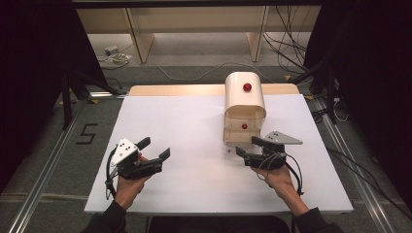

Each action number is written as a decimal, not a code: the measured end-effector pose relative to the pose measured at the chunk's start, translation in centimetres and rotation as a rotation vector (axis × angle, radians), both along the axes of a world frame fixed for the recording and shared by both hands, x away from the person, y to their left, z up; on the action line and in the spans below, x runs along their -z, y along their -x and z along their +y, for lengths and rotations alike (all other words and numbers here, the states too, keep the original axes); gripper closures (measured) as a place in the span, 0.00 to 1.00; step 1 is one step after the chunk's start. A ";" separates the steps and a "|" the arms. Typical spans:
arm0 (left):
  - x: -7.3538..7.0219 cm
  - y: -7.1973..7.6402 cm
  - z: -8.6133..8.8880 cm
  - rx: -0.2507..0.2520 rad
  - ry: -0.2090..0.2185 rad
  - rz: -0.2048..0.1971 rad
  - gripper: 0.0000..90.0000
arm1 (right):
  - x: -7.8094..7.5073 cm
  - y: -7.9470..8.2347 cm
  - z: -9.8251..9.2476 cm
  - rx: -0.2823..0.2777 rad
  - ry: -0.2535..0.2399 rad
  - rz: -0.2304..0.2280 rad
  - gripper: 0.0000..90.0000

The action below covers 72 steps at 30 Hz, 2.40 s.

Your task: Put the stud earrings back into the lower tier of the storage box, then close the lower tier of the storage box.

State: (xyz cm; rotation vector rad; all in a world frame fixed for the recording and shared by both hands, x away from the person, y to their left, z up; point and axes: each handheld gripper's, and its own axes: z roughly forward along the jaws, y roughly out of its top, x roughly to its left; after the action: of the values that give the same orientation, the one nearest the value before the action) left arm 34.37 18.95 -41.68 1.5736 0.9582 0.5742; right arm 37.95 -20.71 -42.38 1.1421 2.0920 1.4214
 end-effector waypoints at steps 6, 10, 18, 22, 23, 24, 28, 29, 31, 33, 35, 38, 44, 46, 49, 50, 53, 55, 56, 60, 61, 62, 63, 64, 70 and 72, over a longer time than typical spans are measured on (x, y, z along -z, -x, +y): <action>0.1 -0.1 -0.2 0.038 -0.017 0.018 0.17 | 0.3 0.4 0.1 -0.018 0.020 -0.004 0.28; 0.1 -0.1 -0.3 0.049 -0.015 0.021 0.17 | 0.4 0.7 0.1 -0.022 0.026 0.000 0.28; 0.2 -0.1 -0.4 0.063 -0.023 0.026 0.17 | 0.8 1.1 0.0 -0.034 0.040 0.011 0.29; 0.2 -0.1 -0.4 0.065 -0.023 0.028 0.17 | 1.1 1.2 -0.1 -0.044 0.055 0.015 0.32; 0.2 -0.1 -0.4 0.066 -0.023 0.028 0.17 | 1.2 1.3 0.0 -0.041 0.056 0.023 0.33; 0.2 -0.1 -0.4 0.067 -0.025 0.028 0.17 | 1.3 1.4 -0.1 -0.046 0.059 0.019 0.35; 0.2 -0.2 -0.5 0.069 -0.027 0.029 0.17 | 1.5 1.5 -0.1 -0.046 0.081 0.029 0.42; 0.2 -0.1 -0.5 0.071 -0.031 0.028 0.17 | 1.5 1.6 -0.1 -0.043 0.084 0.039 0.45; 0.2 -0.1 -0.5 0.072 -0.032 0.027 0.17 | 1.7 1.6 -0.2 -0.049 0.086 0.032 0.50; 0.2 -0.1 -0.5 0.075 -0.036 0.024 0.17 | 1.7 1.7 -0.2 -0.050 0.088 0.034 0.57; 0.2 0.0 -0.4 0.077 -0.035 0.024 0.17 | 1.7 1.8 -0.2 -0.054 0.094 0.032 0.62; 0.3 0.0 -0.3 0.077 -0.031 0.024 0.17 | 1.7 1.8 -0.2 -0.059 0.094 0.033 0.70; 0.2 0.1 -0.2 0.079 -0.030 0.020 0.17 | 1.7 1.9 -0.2 -0.051 0.105 0.025 0.80; 0.2 0.1 -0.3 0.080 -0.032 0.021 0.17 | 1.8 1.9 -0.3 -0.042 0.114 0.025 0.83; 0.3 0.1 -0.4 0.082 -0.035 0.020 0.17 | 2.0 1.7 -0.5 -0.041 0.121 0.026 0.88; 0.3 0.1 -0.4 0.081 -0.033 0.021 0.17 | 2.1 1.6 -0.5 -0.038 0.121 0.032 0.90; 0.3 0.1 -0.3 0.080 -0.032 0.021 0.17 | 2.3 1.5 -0.6 -0.028 0.123 0.045 0.93; 0.3 0.1 -0.3 0.081 -0.032 0.021 0.17 | 2.4 1.4 -0.7 -0.024 0.130 0.045 0.95; 0.3 0.1 -0.3 0.082 -0.034 0.020 0.17 | 2.5 1.3 -0.7 -0.021 0.130 0.042 0.95; 0.3 0.1 -0.3 0.082 -0.034 0.020 0.17 | 2.7 1.1 -0.7 -0.009 0.150 0.043 0.97; 0.3 0.1 -0.3 0.081 -0.034 0.021 0.17 | 2.8 1.0 -0.7 -0.003 0.153 0.043 0.98; 0.3 0.1 -0.3 0.082 -0.034 0.020 0.17 | 2.8 1.0 -0.8 0.000 0.156 0.046 0.98; 0.3 0.1 -0.3 0.082 -0.033 0.019 0.17 | 2.9 1.0 -0.8 0.006 0.156 0.049 0.98; 0.3 0.1 -0.4 0.082 -0.034 0.019 0.17 | 2.9 1.0 -0.9 0.007 0.158 0.047 0.98; 0.3 0.1 -0.4 0.083 -0.035 0.019 0.17 | 3.0 0.8 -1.0 0.020 0.173 0.039 1.00; 0.3 0.1 -0.4 0.083 -0.035 0.020 0.17 | 3.1 0.7 -1.1 0.024 0.180 0.037 1.00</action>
State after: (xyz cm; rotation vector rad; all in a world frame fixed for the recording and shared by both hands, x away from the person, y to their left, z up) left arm 34.30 18.58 -41.94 1.6452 0.8975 0.5210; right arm 37.24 -21.79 -45.45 1.1251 2.1742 1.1819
